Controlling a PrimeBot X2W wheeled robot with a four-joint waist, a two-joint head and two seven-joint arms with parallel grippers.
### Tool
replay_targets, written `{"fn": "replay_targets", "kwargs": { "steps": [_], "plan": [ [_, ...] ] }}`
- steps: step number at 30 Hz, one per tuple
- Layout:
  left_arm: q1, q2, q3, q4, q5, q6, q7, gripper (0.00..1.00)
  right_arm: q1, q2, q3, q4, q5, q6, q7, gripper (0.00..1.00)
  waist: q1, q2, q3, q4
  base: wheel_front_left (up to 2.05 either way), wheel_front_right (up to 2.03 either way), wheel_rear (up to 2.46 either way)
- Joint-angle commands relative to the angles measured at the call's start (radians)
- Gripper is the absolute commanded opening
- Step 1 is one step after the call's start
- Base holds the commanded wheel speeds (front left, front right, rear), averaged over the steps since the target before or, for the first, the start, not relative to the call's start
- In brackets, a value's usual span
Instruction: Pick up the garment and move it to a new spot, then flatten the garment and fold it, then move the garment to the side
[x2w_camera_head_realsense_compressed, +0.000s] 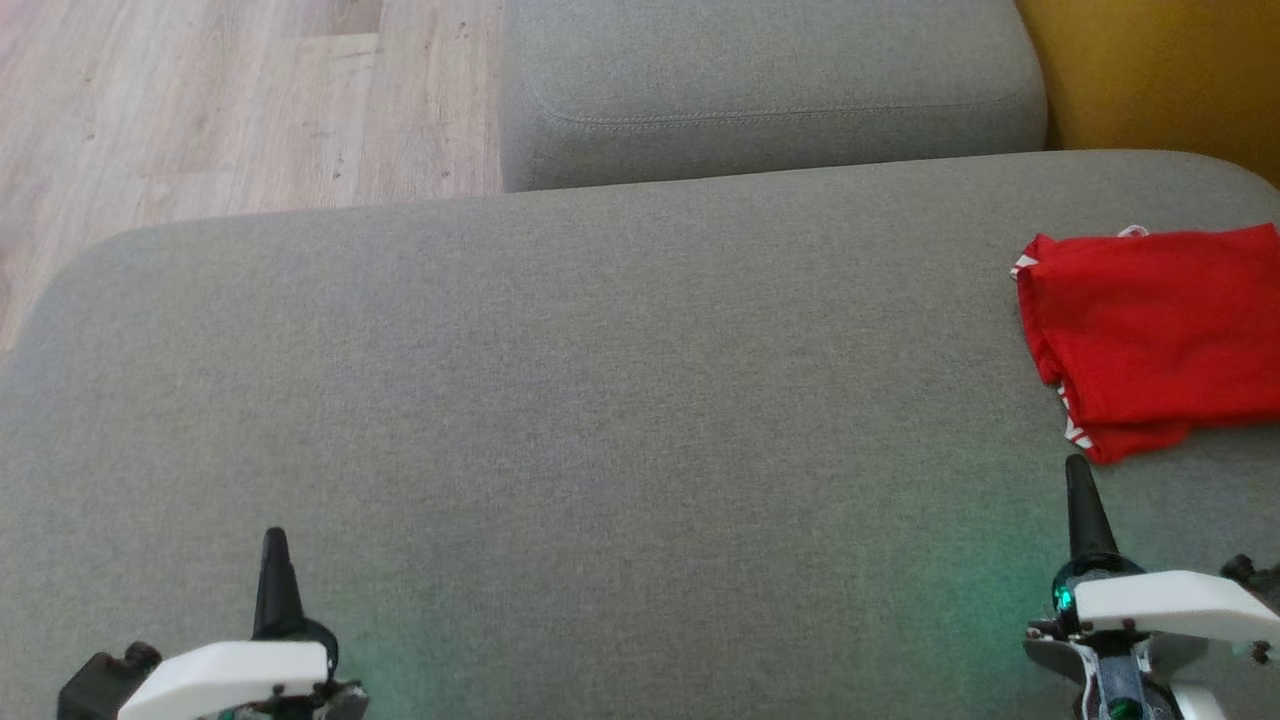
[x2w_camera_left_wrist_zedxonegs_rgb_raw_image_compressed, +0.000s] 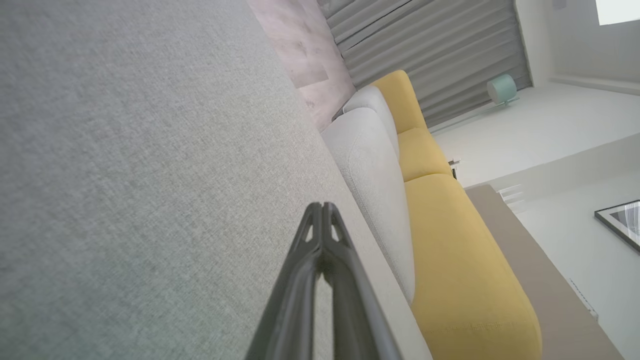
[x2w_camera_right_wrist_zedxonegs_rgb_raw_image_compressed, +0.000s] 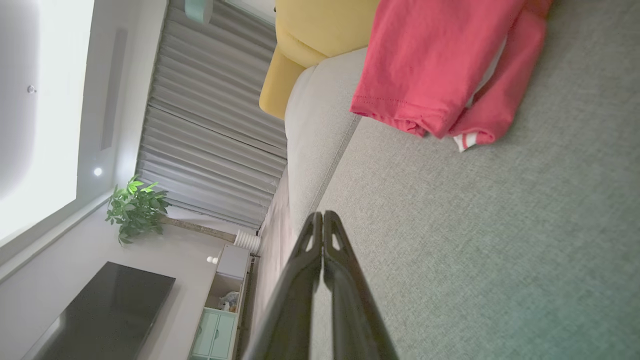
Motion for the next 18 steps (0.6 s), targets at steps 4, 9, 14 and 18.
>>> {"fn": "replay_targets", "kwargs": {
  "steps": [4, 9, 14, 18],
  "plan": [
    [-0.065, 0.014, 0.040, -0.020, -0.067, -0.014, 0.017, 0.00, -0.057, -0.017, -0.001, -0.038, 0.073, -0.001, 0.019, 0.00, -0.0001, 0.0000, 0.001, 0.000, 0.00, 0.00, 0.00],
    [-0.078, 0.014, 0.052, -0.014, -0.123, -0.021, 0.032, 0.00, -0.065, -0.017, -0.011, -0.039, 0.131, -0.001, 0.033, 0.00, -0.0001, 0.0000, 0.001, 0.000, 0.00, 0.00, 0.00],
    [-0.092, 0.014, 0.065, -0.007, -0.190, -0.029, 0.050, 0.00, -0.075, -0.016, -0.025, -0.040, 0.201, -0.001, 0.051, 0.00, -0.0001, 0.0000, 0.002, 0.000, 0.00, 0.00, 0.00],
    [-0.102, 0.013, 0.074, -0.002, -0.235, -0.035, 0.062, 0.00, -0.081, -0.016, -0.033, -0.041, 0.248, -0.001, 0.063, 0.00, -0.0001, 0.0000, 0.003, 0.000, 0.00, 0.00, 0.00]
  ]
}}
